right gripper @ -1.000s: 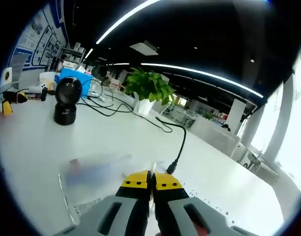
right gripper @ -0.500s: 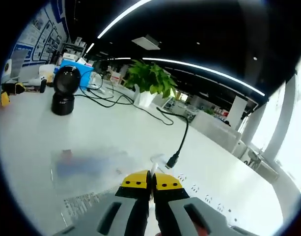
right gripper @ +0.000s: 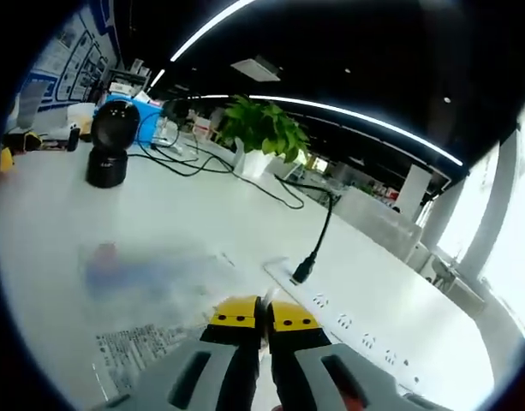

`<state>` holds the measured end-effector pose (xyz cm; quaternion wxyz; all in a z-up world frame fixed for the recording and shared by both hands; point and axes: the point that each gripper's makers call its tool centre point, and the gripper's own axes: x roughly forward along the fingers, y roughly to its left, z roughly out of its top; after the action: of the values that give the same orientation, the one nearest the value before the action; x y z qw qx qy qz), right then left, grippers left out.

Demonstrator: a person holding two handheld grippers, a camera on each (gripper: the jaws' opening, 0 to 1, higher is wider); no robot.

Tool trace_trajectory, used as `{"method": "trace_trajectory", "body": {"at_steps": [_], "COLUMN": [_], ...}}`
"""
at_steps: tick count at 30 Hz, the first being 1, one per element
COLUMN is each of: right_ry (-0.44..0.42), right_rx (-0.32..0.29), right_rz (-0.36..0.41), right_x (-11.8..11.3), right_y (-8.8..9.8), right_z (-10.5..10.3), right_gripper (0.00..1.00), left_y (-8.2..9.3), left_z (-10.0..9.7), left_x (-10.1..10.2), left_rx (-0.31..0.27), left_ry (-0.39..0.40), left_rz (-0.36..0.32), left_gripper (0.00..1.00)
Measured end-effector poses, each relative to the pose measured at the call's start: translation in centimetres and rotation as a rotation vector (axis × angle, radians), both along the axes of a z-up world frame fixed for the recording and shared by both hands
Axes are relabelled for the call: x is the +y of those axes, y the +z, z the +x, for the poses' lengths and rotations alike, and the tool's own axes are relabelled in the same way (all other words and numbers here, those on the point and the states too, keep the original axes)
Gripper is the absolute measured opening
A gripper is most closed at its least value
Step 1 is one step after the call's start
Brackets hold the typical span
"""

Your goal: Clip sheet goods on table flip sheet goods clip sheet goods scan sheet goods put sheet goods back to table

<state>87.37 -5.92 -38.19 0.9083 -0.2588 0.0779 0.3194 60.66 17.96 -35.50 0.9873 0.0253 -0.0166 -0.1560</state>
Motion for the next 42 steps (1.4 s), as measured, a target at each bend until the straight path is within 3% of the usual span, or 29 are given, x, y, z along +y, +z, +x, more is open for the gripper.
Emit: {"method": "trace_trajectory", "body": {"at_steps": [6, 18, 22, 27, 35, 42], "right_ry": [-0.016, -0.061, -0.131, -0.19, -0.263, -0.225], "right_rx": [0.018, 0.02, 0.019, -0.001, -0.001, 0.03], "right_rz": [-0.001, 0.004, 0.01, -0.03, 0.108, 0.222], "right_x": [-0.4, -0.8, -1.8, -3.6, -5.2, -3.6], "right_y": [-1.0, -0.9, -0.8, -0.6, 2.1, 3.6], "right_z": [0.3, 0.4, 0.8, 1.3, 1.2, 0.0], "right_gripper": [0.0, 0.03, 0.12, 0.1, 0.11, 0.25], "left_y": [0.0, 0.1, 0.0, 0.0, 0.0, 0.0], "left_z": [0.0, 0.0, 0.0, 0.0, 0.0, 0.0], "left_x": [0.0, 0.0, 0.1, 0.0, 0.0, 0.0], "left_rx": [0.0, -0.001, 0.001, 0.001, 0.001, 0.0], "left_ry": [-0.001, 0.0, 0.002, 0.001, 0.002, 0.001], "left_rz": [-0.001, -0.001, -0.003, 0.002, 0.002, 0.003], "left_gripper": [0.36, 0.35, 0.35, 0.35, 0.35, 0.35]}}
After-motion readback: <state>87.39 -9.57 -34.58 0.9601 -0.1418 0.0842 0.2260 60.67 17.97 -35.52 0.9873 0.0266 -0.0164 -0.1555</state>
